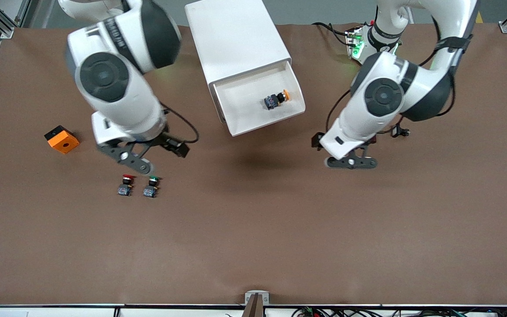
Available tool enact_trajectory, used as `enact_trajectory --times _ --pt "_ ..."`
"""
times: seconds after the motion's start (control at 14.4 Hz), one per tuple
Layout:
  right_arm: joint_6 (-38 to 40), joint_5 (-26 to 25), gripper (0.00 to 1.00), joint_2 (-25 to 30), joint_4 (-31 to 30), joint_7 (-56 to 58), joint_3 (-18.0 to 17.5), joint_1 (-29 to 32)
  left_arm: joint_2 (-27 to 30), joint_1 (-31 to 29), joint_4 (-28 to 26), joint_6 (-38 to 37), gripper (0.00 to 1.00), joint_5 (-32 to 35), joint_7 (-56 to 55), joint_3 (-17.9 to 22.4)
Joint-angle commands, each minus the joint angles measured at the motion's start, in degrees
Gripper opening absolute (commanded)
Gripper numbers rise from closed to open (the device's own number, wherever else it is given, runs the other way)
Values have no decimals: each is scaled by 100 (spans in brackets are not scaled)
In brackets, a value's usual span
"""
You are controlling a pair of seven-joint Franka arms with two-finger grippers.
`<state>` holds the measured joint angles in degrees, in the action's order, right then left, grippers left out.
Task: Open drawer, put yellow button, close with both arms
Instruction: 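Open the right gripper and withdraw it while the left gripper approaches the drawer, then push the drawer front closed with the left gripper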
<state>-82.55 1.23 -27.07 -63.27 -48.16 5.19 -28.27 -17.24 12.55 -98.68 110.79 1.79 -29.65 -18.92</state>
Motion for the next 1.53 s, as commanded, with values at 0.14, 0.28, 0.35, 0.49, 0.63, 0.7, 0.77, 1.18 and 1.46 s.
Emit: enact_trajectory --times 0.14,0.28,0.35,0.49,0.63,0.7,0.77,1.18,1.46 --pt "64 -35 100 132 -27 2324 -114 1050 -385 616 314 57 100 67 -1077 -24" --pt "64 -44 100 141 -27 3266 -106 1463 -534 810 306 57 100 67 -1332 -24" --pt "116 -35 100 158 -36 3679 -114 1709 -596 880 314 57 100 59 -1437 -32" --pt "483 -52 100 211 -27 4452 -97 2079 -719 1126 332 57 100 23 -1613 -32" --pt "643 -44 100 281 -27 4911 -97 2421 -737 1215 332 39 100 -20 -1772 -41" --pt "644 -44 100 307 -36 5026 -106 2519 -737 1241 332 22 100 -108 -1825 -41" --pt "644 -52 100 308 -36 5054 -106 2572 -737 1346 332 4 100 -291 -1860 -41" --pt "907 -123 100 316 -54 5098 -114 2748 -886 1987 323 -22 100 -1110 -2096 -41" --pt "1066 -131 100 378 -115 5098 -114 2757 -921 2348 314 -31 100 -1382 -2432 -41"
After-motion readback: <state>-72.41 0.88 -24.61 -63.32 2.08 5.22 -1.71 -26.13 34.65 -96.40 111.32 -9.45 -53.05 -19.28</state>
